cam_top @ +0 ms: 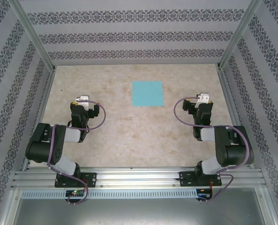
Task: Fold a paper plane with a square sheet of paper (fold left side to right side)
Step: Move the square sheet of paper to the center of the table.
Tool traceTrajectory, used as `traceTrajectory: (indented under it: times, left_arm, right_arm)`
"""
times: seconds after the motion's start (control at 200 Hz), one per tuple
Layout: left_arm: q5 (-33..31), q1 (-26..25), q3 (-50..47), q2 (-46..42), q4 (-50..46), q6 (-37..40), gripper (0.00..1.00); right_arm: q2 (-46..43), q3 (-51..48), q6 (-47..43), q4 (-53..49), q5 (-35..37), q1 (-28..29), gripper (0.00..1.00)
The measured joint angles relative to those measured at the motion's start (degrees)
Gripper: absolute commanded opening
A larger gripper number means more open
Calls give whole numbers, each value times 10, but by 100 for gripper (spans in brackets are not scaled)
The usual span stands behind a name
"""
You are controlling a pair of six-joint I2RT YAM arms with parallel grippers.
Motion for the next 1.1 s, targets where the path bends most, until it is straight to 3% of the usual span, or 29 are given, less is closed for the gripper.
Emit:
traceTrajectory:
  times: [0.724,0.919,1.099]
  left_arm:
    - [-1,0,1,-1,-5,0,100]
    - [-22,0,21,-103,-122,-12,100]
    - [-2,0,140,-199,-303,-106,100]
  right_arm:
    - [-2,3,0,-9,-15,-7,98]
    - [-89,61,6,-168,-21,-15,98]
    - [-234,105,48,-291,-34,-15,98]
